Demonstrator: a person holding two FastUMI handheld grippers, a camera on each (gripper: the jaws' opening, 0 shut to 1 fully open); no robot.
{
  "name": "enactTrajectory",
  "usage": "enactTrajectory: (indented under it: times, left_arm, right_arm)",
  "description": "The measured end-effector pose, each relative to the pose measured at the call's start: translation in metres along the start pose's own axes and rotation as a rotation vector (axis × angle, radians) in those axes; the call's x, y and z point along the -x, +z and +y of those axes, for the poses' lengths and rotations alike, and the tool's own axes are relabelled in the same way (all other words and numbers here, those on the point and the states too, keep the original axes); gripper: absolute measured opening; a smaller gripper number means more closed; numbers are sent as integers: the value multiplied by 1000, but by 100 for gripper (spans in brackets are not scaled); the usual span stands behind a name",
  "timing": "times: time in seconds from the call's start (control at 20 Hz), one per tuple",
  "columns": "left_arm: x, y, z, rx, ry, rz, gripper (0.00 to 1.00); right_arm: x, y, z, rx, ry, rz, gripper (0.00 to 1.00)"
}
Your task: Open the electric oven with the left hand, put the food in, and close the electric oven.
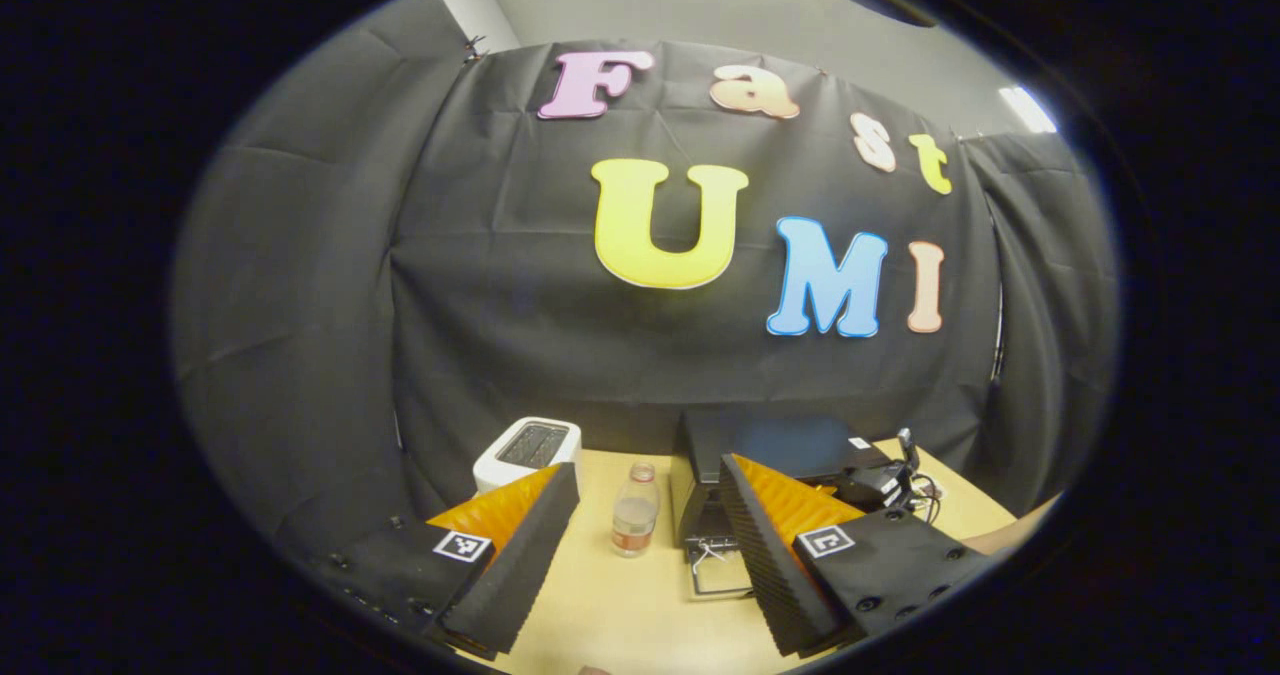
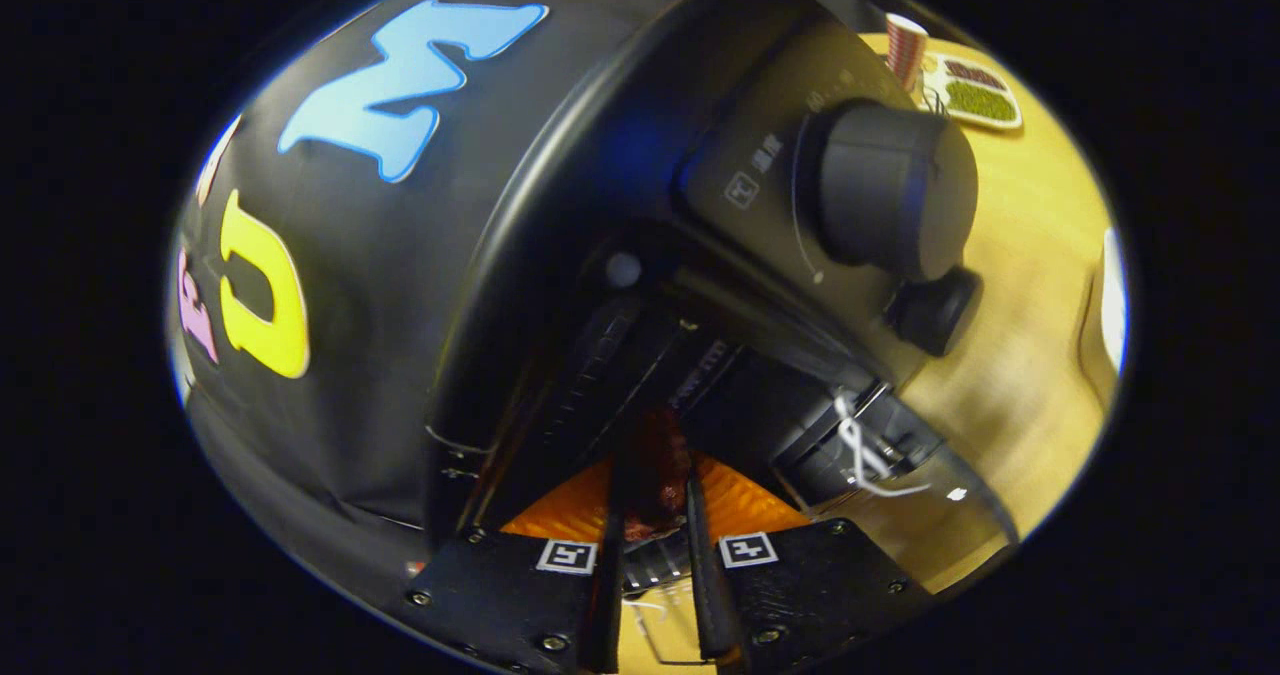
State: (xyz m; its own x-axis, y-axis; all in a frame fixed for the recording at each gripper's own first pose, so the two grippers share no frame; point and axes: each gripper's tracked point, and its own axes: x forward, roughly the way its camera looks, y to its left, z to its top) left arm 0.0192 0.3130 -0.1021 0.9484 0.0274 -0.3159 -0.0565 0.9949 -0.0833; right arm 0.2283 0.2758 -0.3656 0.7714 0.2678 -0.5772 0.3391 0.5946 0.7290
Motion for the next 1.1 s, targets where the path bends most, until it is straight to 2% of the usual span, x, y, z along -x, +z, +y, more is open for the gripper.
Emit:
enactTrajectory:
  times: [0.05, 0.1, 0.2, 0.25, 0.3, 0.35, 0.4, 0.45, 0.5, 0.6, 0.65, 0.7, 0.9, 1.1]
  left_arm:
    - [1, -1, -2, 1, -3, -5, 99]
    - [0, 1, -4, 0, -7, -6, 98]
    - [-7, 0, -13, -2, -16, -6, 96]
    - [-10, -2, -17, -2, -17, -5, 95]
    - [-12, -1, -21, 2, -23, -6, 99]
    - [-14, -1, -26, 10, -28, -4, 96]
    - [-15, -1, -33, 16, -35, -3, 99]
    - [-19, 0, -40, 20, -43, -5, 99]
    - [-20, 1, -48, 19, -51, -8, 98]
    - [-26, 5, -64, 9, -67, -16, 98]
    - [-29, 6, -73, 2, -78, -22, 95]
    - [-30, 8, -83, -6, -89, -28, 99]
    - [-34, 14, -126, -36, -132, -49, 99]
    - [-32, 23, -172, -41, -167, -73, 98]
  right_arm:
    - [8, 6, -3, 58, -39, -28, 40]
    - [9, 12, -6, 119, -63, -55, 42]
    - [18, 22, -5, 190, -85, -69, 57]
    - [26, 22, -5, 221, -93, -71, 59]
    - [34, 24, -5, 263, -101, -81, 59]
    - [41, 26, -5, 306, -103, -84, 60]
    - [48, 27, -3, 349, -105, -84, 60]
    - [57, 26, -3, 394, -109, -82, 49]
    - [69, 27, -4, 438, -110, -87, 60]
    - [95, 34, -3, 519, -114, -117, 60]
    - [110, 42, 1, 552, -102, -148, 60]
    - [128, 50, 7, 578, -79, -185, 59]
    - [206, 94, 32, 693, -8, -344, 59]
    - [283, 132, 52, 770, 16, -474, 59]
